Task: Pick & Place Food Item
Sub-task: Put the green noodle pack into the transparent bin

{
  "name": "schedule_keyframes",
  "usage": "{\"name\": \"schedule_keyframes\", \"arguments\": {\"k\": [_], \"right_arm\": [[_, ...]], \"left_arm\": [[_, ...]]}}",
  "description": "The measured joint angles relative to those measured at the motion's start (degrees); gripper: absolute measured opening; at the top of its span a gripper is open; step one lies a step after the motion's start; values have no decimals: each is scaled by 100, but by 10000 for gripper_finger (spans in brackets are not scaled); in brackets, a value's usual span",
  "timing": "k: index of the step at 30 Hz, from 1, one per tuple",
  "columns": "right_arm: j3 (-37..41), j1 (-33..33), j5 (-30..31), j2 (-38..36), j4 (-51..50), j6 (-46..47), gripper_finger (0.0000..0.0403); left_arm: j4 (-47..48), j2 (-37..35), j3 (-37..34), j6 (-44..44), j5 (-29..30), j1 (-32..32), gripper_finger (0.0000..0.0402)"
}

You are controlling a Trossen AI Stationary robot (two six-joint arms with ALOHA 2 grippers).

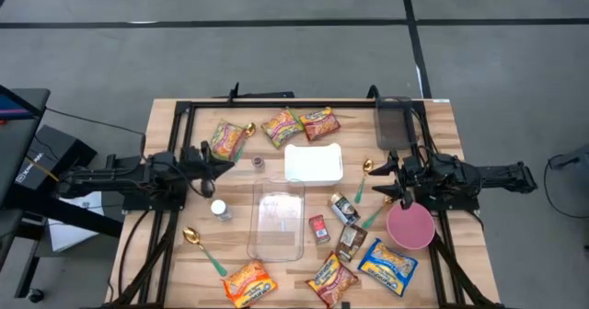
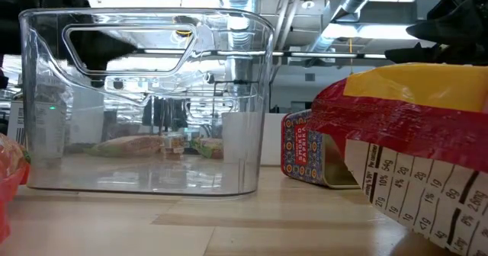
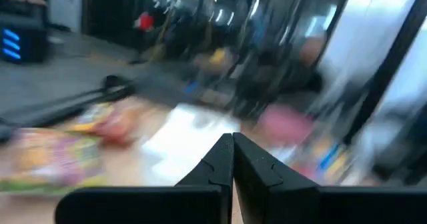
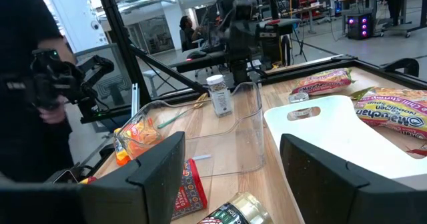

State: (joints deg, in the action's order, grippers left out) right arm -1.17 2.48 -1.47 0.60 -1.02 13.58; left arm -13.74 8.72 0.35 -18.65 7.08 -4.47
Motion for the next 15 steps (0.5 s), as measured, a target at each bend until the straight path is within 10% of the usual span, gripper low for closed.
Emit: {"name": "schedule_keyframes", "arguments": {"k": [15], "right_arm": [[0, 0, 0, -2, 9, 0, 240]], "left_arm": [[-3927, 798, 1, -2489, -352, -7, 0]]}}
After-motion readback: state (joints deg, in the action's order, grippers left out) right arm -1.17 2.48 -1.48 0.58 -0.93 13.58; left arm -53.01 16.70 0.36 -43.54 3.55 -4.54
